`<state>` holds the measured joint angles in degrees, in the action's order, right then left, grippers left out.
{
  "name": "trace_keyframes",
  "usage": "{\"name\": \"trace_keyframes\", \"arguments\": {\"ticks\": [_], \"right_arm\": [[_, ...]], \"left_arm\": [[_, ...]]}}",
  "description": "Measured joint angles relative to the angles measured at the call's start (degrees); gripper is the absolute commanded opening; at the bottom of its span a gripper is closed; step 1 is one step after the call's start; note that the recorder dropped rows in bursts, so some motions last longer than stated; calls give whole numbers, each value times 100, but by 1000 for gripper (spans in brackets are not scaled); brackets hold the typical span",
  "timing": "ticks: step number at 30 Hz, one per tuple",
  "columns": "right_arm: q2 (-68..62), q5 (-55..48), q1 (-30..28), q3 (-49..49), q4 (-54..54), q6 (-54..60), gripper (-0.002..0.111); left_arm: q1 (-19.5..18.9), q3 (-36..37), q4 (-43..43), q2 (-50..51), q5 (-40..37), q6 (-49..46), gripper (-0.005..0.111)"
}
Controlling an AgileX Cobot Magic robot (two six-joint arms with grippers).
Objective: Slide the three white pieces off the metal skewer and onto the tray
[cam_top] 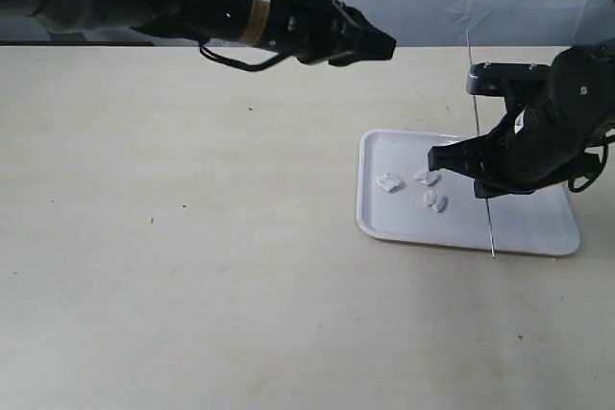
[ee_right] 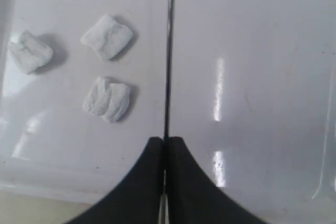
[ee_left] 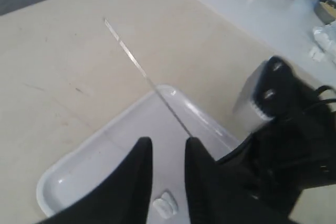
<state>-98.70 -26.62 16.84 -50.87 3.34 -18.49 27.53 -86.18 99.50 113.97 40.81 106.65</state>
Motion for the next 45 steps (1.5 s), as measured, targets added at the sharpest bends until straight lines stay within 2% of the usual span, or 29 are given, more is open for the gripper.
{"name": "trace_keyframes", "arguments": {"ticks": [3, 9, 12, 14, 16, 17, 24, 29, 32, 37, 45], "right_arm": [[-310, 68, 0, 0, -37, 11, -1], [-493, 553, 0, 0, -37, 34, -1], [-610, 553, 0, -9, -66, 34, 1], [-630, 553, 0, -9, -107, 34, 9], [-630, 552, 0, -9, -134, 34, 23], [-630, 552, 0, -9, -145, 34, 27], [-604, 504, 0, -9, -131, 34, 28], [-203, 138, 0, -197, 212, 34, 47], [253, -215, 0, -383, 524, 34, 54], [1340, -835, 0, -463, 1206, 34, 54], [3377, -1253, -176, -15, 1423, 69, 52]], "left_arm": [[-249, 224, 11, -552, 434, 4, 0], [-1324, 1073, 46, -1899, 1805, -359, 0], [-1673, 1149, 58, -2171, 2650, -359, 0], [-1755, 1149, 58, -2259, 2783, -410, 0], [-1844, 1149, 59, -2347, 2871, -448, 0], [-1881, 1162, 71, -2396, 2871, -469, 0], [-2559, 1547, 84, -3148, 2897, -516, 0], [-3090, 2260, 75, -3969, 2529, -849, 0], [-3315, 2868, 75, -4534, 2204, -1129, 0], [-3596, 4077, 86, -5777, 1319, -1507, 0], [-3660, 5900, 108, -8064, -672, -1213, 0]]}}
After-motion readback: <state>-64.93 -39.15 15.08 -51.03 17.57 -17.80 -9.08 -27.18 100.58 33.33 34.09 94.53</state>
